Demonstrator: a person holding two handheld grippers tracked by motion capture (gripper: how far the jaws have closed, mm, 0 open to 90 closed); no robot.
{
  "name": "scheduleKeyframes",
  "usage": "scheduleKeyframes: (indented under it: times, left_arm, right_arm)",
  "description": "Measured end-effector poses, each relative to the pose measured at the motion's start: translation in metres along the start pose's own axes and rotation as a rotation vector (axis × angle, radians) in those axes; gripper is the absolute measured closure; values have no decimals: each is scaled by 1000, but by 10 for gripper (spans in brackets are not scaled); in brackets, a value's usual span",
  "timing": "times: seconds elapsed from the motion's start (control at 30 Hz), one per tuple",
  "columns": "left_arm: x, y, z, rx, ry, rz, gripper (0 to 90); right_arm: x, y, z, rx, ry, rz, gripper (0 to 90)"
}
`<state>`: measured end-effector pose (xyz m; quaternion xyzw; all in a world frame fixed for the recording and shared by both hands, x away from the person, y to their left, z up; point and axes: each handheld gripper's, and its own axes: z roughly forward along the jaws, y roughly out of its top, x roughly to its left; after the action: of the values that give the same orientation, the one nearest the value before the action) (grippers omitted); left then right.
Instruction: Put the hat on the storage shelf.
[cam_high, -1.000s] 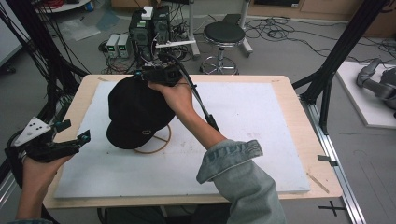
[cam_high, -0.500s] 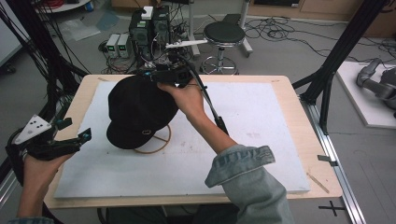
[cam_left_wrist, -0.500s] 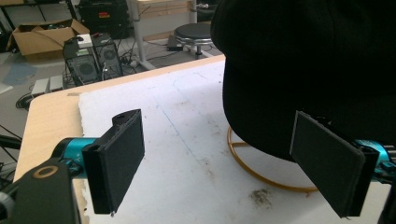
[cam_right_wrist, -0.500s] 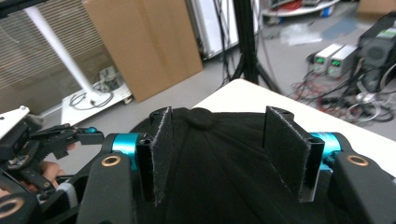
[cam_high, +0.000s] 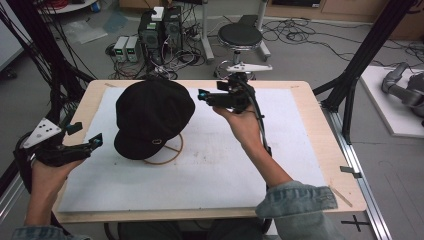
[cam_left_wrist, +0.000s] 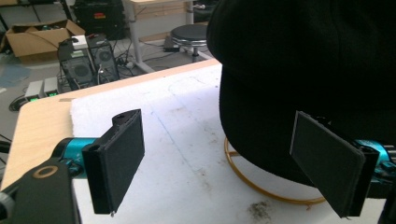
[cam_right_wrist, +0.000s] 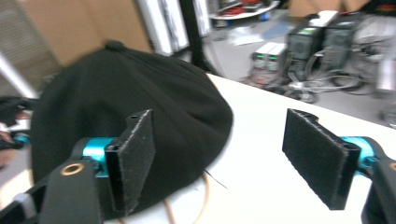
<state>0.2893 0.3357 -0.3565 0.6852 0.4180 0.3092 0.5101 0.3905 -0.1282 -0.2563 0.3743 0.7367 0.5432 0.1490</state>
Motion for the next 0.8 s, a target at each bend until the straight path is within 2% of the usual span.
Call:
scheduleKeyframes:
  times: [0.17, 0.2, 0.23, 0.3, 0.37, 0.43, 0.53, 0.57, 0.63, 0.67, 0.7, 0.77, 0.8]
  left_arm:
    - [-1, 1, 4, 0, -6, 3, 180]
    - [-1, 1, 4, -2, -7, 2, 180]
    - [-1, 2, 5, -2, -7, 1, 180]
    - [-1, 2, 6, -1, -8, 2, 180]
    - [-1, 2, 7, -2, -10, 1, 180]
    - [-1, 2, 8, 0, -13, 1, 180]
    - [-2, 1, 10, 5, -15, 2, 180]
    - [-2, 1, 10, 6, -15, 0, 180]
    - [-3, 0, 10, 9, -14, 2, 180]
    - [-3, 0, 11, 9, -16, 2, 180]
    - [-3, 0, 11, 10, -16, 2, 180]
    - [-3, -1, 11, 13, -15, 2, 180]
    - [-2, -1, 11, 13, -14, 0, 180]
  right_arm:
    - [-16, -20, -24, -18, -72, 14, 189]
    - [-21, -30, -33, -22, -101, 11, 174]
    - [-21, -30, -33, -22, -101, 11, 174]
    - [-27, -41, -40, -16, -134, 25, 134]
    - [-39, -60, -53, -16, -178, 46, 133]
    - [-41, -64, -55, -16, -190, 56, 134]
    - [-54, -82, -68, -30, -229, 83, 130]
    - [-61, -92, -74, -38, -255, 94, 128]
    - [-63, -95, -77, -37, -259, 101, 127]
    - [-69, -107, -84, -55, -280, 106, 127]
    - [-69, -107, -84, -55, -280, 106, 127]
    - [-72, -114, -88, -34, -320, 103, 123]
    - [-74, -120, -91, -49, -327, 95, 123]
